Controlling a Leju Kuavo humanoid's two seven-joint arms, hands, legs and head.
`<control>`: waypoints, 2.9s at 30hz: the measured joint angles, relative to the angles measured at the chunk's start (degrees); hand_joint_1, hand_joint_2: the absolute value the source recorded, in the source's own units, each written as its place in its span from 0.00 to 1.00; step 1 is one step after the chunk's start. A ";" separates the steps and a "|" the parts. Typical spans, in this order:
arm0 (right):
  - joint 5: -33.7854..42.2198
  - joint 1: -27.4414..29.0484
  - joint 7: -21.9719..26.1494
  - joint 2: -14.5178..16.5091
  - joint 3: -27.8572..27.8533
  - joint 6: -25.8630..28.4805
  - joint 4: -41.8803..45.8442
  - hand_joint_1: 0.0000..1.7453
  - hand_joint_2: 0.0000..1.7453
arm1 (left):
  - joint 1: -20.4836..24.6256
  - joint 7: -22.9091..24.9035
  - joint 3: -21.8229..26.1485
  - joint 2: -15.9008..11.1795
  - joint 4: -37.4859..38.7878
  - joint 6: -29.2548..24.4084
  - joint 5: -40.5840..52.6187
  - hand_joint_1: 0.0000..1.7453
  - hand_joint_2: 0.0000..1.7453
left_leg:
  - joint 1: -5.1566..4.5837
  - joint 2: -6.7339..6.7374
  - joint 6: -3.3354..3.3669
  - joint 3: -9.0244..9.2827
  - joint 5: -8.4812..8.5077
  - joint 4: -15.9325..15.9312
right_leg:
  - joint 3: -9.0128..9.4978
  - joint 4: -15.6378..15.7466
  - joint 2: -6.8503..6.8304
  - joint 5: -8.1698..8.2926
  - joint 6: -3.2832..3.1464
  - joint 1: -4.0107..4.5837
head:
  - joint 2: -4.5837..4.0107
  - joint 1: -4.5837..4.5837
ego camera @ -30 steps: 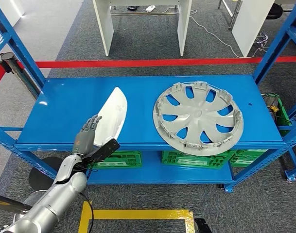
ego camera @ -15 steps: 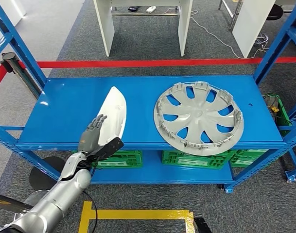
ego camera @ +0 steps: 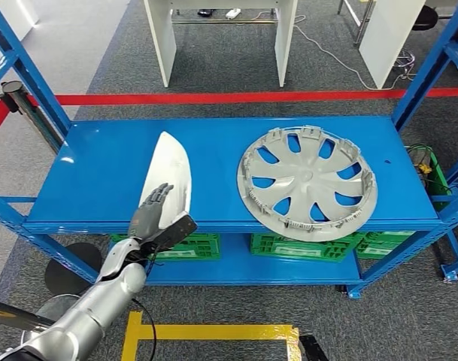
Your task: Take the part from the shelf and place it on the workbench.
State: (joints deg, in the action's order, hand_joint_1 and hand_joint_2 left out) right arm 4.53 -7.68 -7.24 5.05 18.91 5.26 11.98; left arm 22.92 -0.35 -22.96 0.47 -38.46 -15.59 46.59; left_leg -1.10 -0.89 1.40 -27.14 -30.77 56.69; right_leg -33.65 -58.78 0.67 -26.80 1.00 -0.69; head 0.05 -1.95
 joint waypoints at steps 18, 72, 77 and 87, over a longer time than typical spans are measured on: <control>-1.02 -0.31 -0.15 0.00 0.00 -0.18 0.00 0.00 1.00 | 1.18 -3.00 -1.39 0.53 1.99 0.29 -1.89 1.00 1.00 | 0.00 -0.02 0.01 -0.01 0.01 0.00 | 0.01 0.00 -0.05 0.01 0.00 0.00 | -0.01 -0.01; -4.25 -1.12 0.20 1.10 -3.08 -0.98 0.07 0.00 1.00 | 1.27 -13.02 0.27 -6.42 -24.93 -20.16 1.91 1.00 1.00 | -0.22 0.00 0.20 -0.47 0.06 0.69 | -0.12 0.05 -0.01 0.40 0.47 -0.22 | 0.00 -0.02; -4.57 -1.17 0.15 1.35 -3.74 -0.87 0.08 0.00 1.00 | 0.85 -12.81 0.25 -7.34 -28.60 -21.16 5.05 1.00 1.00 | 0.07 0.24 1.52 -0.79 1.33 0.17 | -0.90 -0.47 -0.05 0.11 1.45 -0.19 | -0.01 0.05; -4.87 -1.27 0.00 1.36 -4.43 -0.84 0.08 0.00 1.00 | -0.36 -12.51 0.20 -8.04 -31.36 -21.35 6.20 1.00 1.00 | 0.22 0.69 1.26 -2.49 1.72 1.12 | -1.13 -4.23 -0.55 0.15 1.26 0.01 | 0.00 0.22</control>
State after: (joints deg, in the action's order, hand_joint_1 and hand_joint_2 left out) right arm -0.34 -8.94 -7.24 6.40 14.47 4.42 12.06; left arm 22.56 -12.86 -22.76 -7.57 -69.82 -36.94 52.79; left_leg -0.88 -0.19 2.66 -29.63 -29.05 57.81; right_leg -34.77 -63.01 0.11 -26.65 2.26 -0.68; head 0.05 -1.72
